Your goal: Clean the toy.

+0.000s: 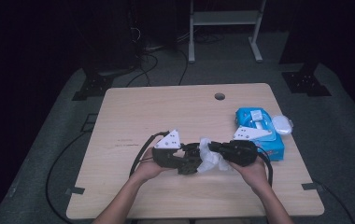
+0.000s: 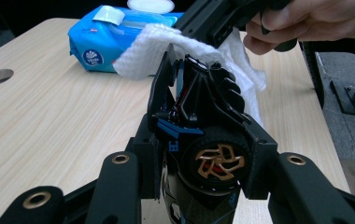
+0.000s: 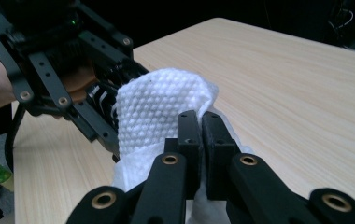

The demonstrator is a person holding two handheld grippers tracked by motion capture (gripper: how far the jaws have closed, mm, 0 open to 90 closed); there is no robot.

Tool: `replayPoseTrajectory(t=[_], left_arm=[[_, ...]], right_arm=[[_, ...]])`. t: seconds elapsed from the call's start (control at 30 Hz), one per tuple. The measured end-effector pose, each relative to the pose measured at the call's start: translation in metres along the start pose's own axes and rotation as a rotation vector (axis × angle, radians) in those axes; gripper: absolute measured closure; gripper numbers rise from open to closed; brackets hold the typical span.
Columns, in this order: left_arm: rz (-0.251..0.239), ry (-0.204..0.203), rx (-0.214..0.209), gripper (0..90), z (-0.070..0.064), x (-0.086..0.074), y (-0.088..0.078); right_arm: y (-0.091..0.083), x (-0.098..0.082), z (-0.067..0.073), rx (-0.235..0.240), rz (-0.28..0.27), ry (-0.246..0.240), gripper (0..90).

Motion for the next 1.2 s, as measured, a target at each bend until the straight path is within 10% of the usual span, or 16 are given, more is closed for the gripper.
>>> replayPoseTrajectory(t=[1.2], left_arm=[[0.034,0.016,0.011,58.3,-0.003,-0.004,0.006]], right_arm=[[0.014,0.022,0.021,0.022,0.044,-0.1,86.7]])
Point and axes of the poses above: each handheld gripper's, and its own axes: y roughly forward along the jaws, x roughly out of its top, z roughly to its left, the point moved 3 cm from there along y, roughly forward along the jaws, and after that the axes turned 15 degrees about x, right-handed, at the moved point
